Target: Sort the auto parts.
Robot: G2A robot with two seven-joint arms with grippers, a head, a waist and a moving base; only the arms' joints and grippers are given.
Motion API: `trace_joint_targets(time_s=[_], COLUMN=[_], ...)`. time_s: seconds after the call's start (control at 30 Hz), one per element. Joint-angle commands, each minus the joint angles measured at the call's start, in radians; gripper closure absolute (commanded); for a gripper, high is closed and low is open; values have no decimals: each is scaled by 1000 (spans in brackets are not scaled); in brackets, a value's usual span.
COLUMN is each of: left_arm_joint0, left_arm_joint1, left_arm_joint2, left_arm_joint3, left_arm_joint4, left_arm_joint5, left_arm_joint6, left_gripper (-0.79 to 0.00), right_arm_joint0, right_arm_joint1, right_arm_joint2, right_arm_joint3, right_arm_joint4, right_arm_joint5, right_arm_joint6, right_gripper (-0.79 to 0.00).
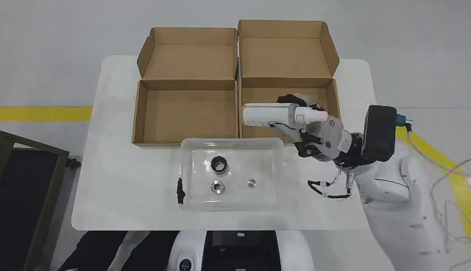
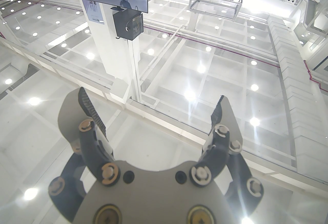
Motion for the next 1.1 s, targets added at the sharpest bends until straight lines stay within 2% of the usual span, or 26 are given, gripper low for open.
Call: trace_joint_targets(time_s=[0.0, 0.3, 0.47, 0.63, 0.8, 0.93, 1.07], left_arm_joint0=[0, 0, 0, 0, 0, 0, 0], left_arm_joint1=[0, 0, 0, 0, 0, 0, 0], left_arm_joint2=[0, 0, 0, 0, 0, 0, 0], left_arm_joint3=[0, 0, 0, 0, 0, 0, 0], left_arm_joint4=[0, 0, 0, 0, 0, 0, 0], left_arm_joint5=[0, 0, 0, 0, 0, 0, 0], left_arm_joint6=[0, 0, 0, 0, 0, 0, 0], left_gripper=[-785, -785, -785, -785, -785, -785, -785], right_arm_joint0=[0, 11, 21, 27, 56, 77, 143], right_arm_joint1=[-1, -8, -7, -2, -3, -1, -6], right_arm_joint2=[10, -33, -53, -55, -86, -75, -100], right_arm_joint3=[5, 1, 18, 28, 127, 265, 348], right_arm_joint4=[15, -37, -74, -89, -148, -247, -325], right_arm_joint5=[8, 21, 21, 32, 62, 75, 141], right_arm_joint6=[-26, -84, -47, 46, 85, 54, 79], right_gripper=[0, 0, 0, 0, 0, 0, 0])
